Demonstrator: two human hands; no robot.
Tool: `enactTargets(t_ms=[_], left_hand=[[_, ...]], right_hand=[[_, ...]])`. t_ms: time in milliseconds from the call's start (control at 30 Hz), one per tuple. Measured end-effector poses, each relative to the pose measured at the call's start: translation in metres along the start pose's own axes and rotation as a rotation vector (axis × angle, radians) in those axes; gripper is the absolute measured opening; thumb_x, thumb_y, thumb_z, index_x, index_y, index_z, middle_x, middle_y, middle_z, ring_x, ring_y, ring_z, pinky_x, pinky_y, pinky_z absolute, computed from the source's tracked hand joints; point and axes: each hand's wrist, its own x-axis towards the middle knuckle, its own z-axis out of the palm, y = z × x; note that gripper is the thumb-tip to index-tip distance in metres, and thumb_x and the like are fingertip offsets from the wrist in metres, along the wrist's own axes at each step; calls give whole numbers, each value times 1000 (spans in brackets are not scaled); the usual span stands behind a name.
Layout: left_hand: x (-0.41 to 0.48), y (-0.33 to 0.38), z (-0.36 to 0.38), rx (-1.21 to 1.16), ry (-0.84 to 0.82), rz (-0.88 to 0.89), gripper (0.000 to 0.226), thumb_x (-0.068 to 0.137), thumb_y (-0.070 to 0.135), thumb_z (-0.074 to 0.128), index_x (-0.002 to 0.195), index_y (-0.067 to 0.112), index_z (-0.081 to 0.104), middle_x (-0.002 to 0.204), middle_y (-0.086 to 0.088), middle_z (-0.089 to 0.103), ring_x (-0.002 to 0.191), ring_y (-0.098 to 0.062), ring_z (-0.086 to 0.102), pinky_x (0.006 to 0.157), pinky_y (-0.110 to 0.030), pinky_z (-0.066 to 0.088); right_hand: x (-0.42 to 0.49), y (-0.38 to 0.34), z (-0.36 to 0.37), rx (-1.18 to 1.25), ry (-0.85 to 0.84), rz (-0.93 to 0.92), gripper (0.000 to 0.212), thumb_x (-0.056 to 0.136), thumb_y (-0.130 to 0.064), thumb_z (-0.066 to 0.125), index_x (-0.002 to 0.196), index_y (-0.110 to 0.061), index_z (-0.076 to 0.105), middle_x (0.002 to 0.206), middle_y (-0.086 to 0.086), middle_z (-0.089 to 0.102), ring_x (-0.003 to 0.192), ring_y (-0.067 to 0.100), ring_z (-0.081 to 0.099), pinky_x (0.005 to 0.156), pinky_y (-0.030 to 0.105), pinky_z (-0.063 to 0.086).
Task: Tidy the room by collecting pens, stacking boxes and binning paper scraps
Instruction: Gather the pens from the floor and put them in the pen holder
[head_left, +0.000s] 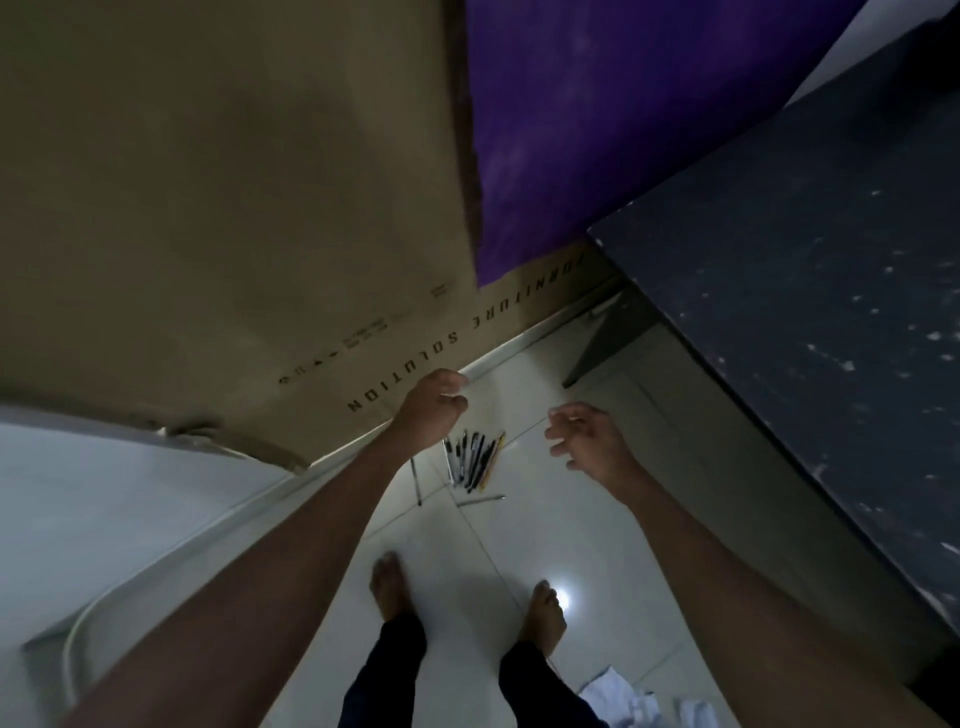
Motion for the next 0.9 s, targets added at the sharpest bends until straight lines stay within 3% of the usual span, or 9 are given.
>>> enactTargets(t_ms=[100,200,267,400,467,633,733,833,900], left_hand=[[29,-54,2,-8,32,-45,25,85,-10,57,109,-2,62,119,-18,60,107,-28,58,78,-14,45],[61,-111,9,-17,27,-79,28,83,-14,56,109,-5,61,123,-26,58,115,-38,57,92,-32,44],[74,-146,15,24,11,-101,26,84,-10,57,108,0,61,123,-21,60,113,-34,59,94,-34,45],[101,-215,28,100,22,-137,28,84,-3,57,109,8,63,118,-12,63,98,-18,60,79,-22,41],[119,-247,39,135,31,-146,29,85,-1,58,112,9,62,118,-10,62,99,-20,60,78,-22,39],[158,-313,65,156,93,-248,35,87,4,54,121,14,57,123,-6,58,112,-24,57,94,-36,48],[183,-355,82,181,135,-279,35,89,9,55,124,15,56,123,-6,58,114,-22,55,99,-35,46],[201,-393,98,153,201,-351,34,90,12,56,124,14,55,126,-7,57,115,-21,54,91,-30,46],[211,-416,107,123,240,-418,37,91,14,57,127,12,52,130,-10,55,116,-22,54,78,-23,44]], right_hand=[[32,42,16,-8,22,35,23,94,-23,59,106,-4,62,92,14,67,62,17,60,47,20,41],[68,86,35,-11,28,78,25,93,-27,60,107,-7,61,94,14,68,66,19,61,53,24,40],[88,115,49,-20,17,95,28,93,-27,61,110,-5,61,95,15,68,68,21,62,54,24,41],[127,175,73,-51,-6,119,28,94,-25,59,111,-3,60,98,17,67,73,21,62,55,19,43],[151,205,82,-84,-22,124,27,94,-27,58,111,-5,60,98,16,67,73,21,63,58,21,43],[202,273,107,-164,-15,119,25,95,-32,56,106,-10,61,92,9,70,70,15,66,57,22,45],[232,312,127,-203,-25,109,25,96,-35,52,104,-12,60,92,6,69,74,17,67,65,30,52],[257,348,147,-217,-29,139,26,97,-35,50,102,-12,60,89,6,70,75,20,68,71,36,54],[270,371,160,-206,-16,168,28,97,-35,50,102,-10,61,87,9,70,76,22,69,74,39,55]])
